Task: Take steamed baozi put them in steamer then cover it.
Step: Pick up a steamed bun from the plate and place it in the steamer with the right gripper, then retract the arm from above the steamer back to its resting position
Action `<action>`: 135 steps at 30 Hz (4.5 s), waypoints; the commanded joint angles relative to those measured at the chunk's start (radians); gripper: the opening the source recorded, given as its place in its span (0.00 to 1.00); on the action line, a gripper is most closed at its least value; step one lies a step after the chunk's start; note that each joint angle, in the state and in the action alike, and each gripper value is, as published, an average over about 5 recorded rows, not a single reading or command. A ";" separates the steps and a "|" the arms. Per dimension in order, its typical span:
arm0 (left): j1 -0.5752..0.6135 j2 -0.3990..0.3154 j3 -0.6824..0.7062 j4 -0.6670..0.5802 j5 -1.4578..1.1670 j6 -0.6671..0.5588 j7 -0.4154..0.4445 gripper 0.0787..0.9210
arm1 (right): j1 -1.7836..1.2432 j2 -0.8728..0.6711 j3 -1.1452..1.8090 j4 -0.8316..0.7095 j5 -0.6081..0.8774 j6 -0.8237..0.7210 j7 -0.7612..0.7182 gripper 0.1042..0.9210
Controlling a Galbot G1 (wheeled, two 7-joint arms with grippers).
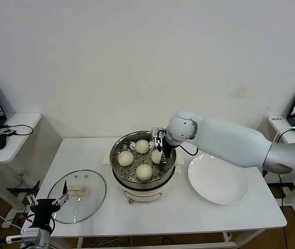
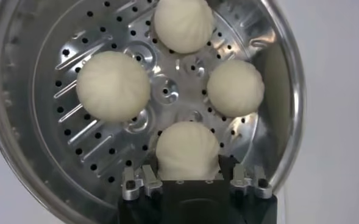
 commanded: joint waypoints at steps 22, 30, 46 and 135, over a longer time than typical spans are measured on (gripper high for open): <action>-0.006 -0.001 0.005 0.010 -0.010 0.000 -0.007 0.88 | -0.861 -0.507 0.910 0.497 0.154 0.422 0.799 0.88; -0.005 -0.011 0.026 0.023 0.050 0.018 -0.054 0.88 | -1.475 -0.220 1.511 0.471 -0.064 0.727 0.769 0.88; 0.059 0.039 -0.046 0.150 1.069 -0.152 -0.092 0.88 | -1.804 0.292 1.920 0.471 -0.243 0.887 0.676 0.88; -0.256 0.174 0.069 0.415 1.316 -0.107 -0.040 0.09 | -1.914 0.397 1.964 0.400 -0.419 0.993 0.717 0.88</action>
